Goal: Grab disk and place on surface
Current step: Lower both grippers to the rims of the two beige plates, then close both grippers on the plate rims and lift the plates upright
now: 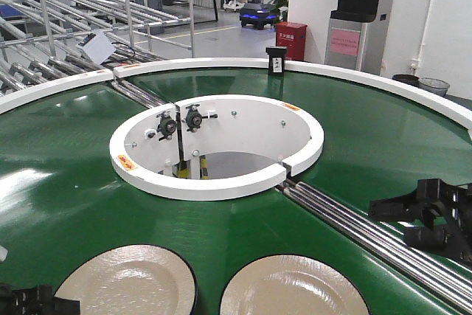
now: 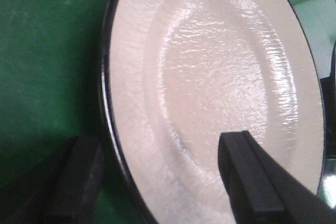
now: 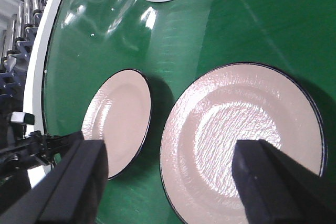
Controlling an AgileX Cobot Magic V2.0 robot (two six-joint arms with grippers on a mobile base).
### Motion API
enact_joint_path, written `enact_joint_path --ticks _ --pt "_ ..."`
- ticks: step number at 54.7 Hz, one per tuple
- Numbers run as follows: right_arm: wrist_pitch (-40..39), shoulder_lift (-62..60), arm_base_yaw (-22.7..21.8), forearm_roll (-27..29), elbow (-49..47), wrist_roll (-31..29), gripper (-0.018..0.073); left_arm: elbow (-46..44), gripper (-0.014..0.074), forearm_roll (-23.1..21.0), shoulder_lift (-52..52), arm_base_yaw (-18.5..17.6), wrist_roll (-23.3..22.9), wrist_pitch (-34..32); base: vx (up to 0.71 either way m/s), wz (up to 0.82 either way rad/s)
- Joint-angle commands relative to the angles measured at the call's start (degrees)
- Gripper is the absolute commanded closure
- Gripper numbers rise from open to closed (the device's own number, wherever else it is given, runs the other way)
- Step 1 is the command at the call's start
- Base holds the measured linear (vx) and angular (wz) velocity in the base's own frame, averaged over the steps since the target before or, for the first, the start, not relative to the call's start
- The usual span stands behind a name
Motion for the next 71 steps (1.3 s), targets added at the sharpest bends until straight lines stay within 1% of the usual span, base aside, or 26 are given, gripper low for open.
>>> enact_joint_path --ticks 1,4,9,14,18,22,24,25,28,32,40,43,46,53,58,62,66,71 --pt "-0.88 -1.15 -0.28 4.35 -1.92 -1.54 0.0018 -1.44 0.004 -4.89 -0.39 -0.33 1.57 2.72 0.0 0.0" --pt "-0.68 -1.15 -0.28 4.76 -1.92 -2.06 0.0018 -1.44 0.0045 -6.28 0.6 -0.38 2.41 3.31 0.0 0.0" --pt "-0.68 -1.15 -0.28 4.7 -1.92 -2.06 0.0018 -1.44 0.0077 -10.06 2.22 -1.31 4.87 6.09 0.0 0.0" --pt "-0.68 -1.15 -0.28 4.7 -1.92 -2.06 0.0018 -1.44 0.0156 -13.31 3.8 -2.69 6.49 7.78 0.0 0.0" --pt "-0.68 -1.15 -0.28 4.7 -1.92 -2.06 0.0018 -1.47 0.0273 -14.5 4.79 -3.25 6.8 8.14 0.0 0.0" --pt "-0.68 -1.15 -0.28 4.7 -1.92 -2.06 0.0018 -1.47 0.045 -15.19 5.32 -3.39 6.8 8.74 0.0 0.0" --pt "-0.68 -1.15 -0.28 4.61 -1.92 -2.06 0.0018 -1.47 0.0568 -15.46 5.39 -3.39 6.8 8.98 0.0 0.0" --pt "-0.74 -1.15 -0.34 4.57 -1.92 -2.06 0.0018 -1.47 0.0606 -15.59 5.39 -3.39 6.8 9.28 0.0 0.0" --pt "-0.95 -1.15 -0.46 4.14 -1.92 -2.06 0.0018 -1.47 0.0606 -16.66 5.33 -3.18 6.8 10.07 0.0 0.0" --pt "-1.57 -1.15 -0.46 2.49 -1.92 -1.79 0.0018 -1.47 0.0605 -18.95 4.86 -2.67 6.8 12.77 0.0 0.0" --pt "-3.88 -0.57 -0.46 -5.18 -1.92 1.81 0.0018 -1.47 0.0603 -24.28 1.56 -0.6 6.65 17.72 0.0 0.0" --pt "-4.28 0.45 -0.46 -7.57 -1.92 2.67 0.0018 -2.19 0.0601 -24.0 -0.54 0.46 5.23 18.45 0.0 0.0" --pt "-4.35 1.92 -0.46 -8.75 -1.92 2.96 0.0018 -3.33 0.06 -23.93 -2.85 1.34 2.77 18.79 0.0 0.0" --pt "-5.25 7.73 -0.46 -8.75 -1.92 1.35 0.0018 -7.44 0.0597 -24.13 -7.91 2.66 -3.59 18.82 0.0 0.0" --pt "-5.92 12.84 -0.46 -8.52 -1.92 -0.57 0.0018 -10.88 0.0597 -24.13 -10.87 2.78 -6.76 18.74 0.0 0.0" --pt "-5.98 16.54 -0.46 -7.53 -1.92 -1.67 0.0018 -13.32 0.0597 -24.0 -12.37 2.78 -8.24 18.69 0.0 0.0" --pt "-5.92 20.35 -0.34 -5.33 -1.92 -4.23 0.0018 -14.94 0.0597 -24.0 -13.22 2.78 -9.66 18.62 0.0 0.0" --pt "-5.77 24.19 -0.32 -2.19 -1.92 -6.01 0.0018 -16.03 0.0597 -24.02 -13.42 2.78 -11.02 18.54 0.0 0.0"
